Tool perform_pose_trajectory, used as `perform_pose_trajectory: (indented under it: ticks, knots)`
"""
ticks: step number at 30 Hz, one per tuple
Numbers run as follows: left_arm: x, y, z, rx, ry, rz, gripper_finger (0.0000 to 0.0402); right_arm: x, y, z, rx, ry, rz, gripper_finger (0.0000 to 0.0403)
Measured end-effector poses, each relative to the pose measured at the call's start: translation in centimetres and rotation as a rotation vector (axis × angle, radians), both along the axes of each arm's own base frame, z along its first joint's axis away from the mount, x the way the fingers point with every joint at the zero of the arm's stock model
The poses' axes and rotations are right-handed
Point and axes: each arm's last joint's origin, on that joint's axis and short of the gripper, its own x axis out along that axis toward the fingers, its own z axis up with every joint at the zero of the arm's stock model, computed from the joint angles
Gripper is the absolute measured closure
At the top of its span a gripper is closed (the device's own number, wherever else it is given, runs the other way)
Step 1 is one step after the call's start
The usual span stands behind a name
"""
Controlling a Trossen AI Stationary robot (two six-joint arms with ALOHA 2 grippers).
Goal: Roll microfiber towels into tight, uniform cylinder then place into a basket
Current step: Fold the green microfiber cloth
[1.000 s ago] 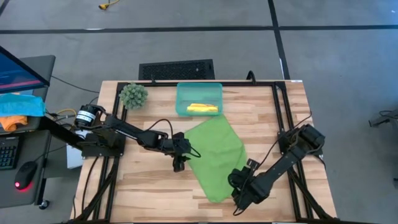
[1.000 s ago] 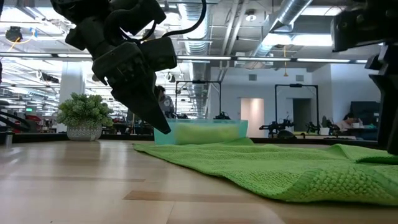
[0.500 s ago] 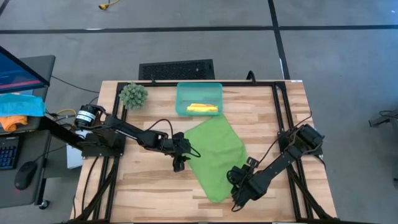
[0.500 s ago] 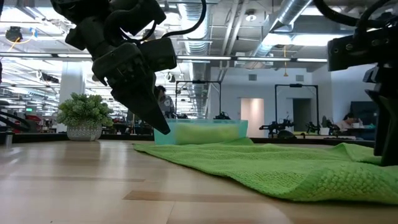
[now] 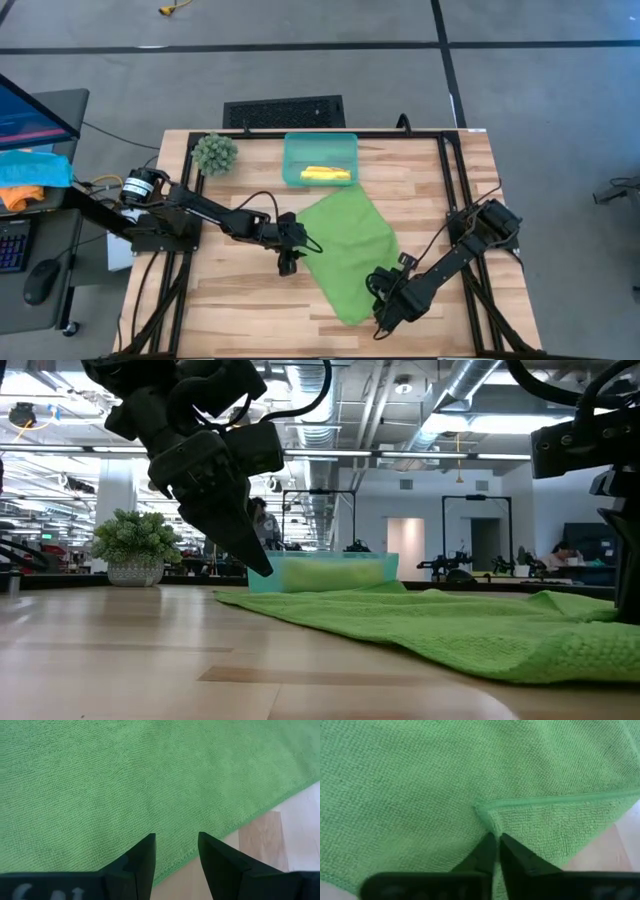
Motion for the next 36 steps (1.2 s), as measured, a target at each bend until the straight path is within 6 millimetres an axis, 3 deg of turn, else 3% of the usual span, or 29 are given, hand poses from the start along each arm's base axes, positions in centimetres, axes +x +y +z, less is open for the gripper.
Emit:
perform_pose_trajectory:
  ticks: [4, 10, 20, 36]
  knots:
    - [0.0, 0.0, 0.0, 0.001, 0.0, 0.001, 0.0262, 0.0, 0.0, 0.0, 0.0, 0.0, 0.0, 0.0394]
    - [0.0, 0.0, 0.0, 0.002, 0.002, 0.001, 0.0262, 0.1, 0.2, 0.5, 0.001, -0.008, 0.005, 0.0374]
    - [-0.1, 0.0, -0.1, 0.007, 0.014, 0.004, 0.0262, -0.1, 1.1, 2.2, -0.027, 0.002, 0.016, 0.0388]
    - [0.1, 0.0, 0.1, -0.002, -0.014, 0.0, 0.0262, 0.0, 0.9, 2.3, -0.045, -0.021, -0.031, 0.0352]
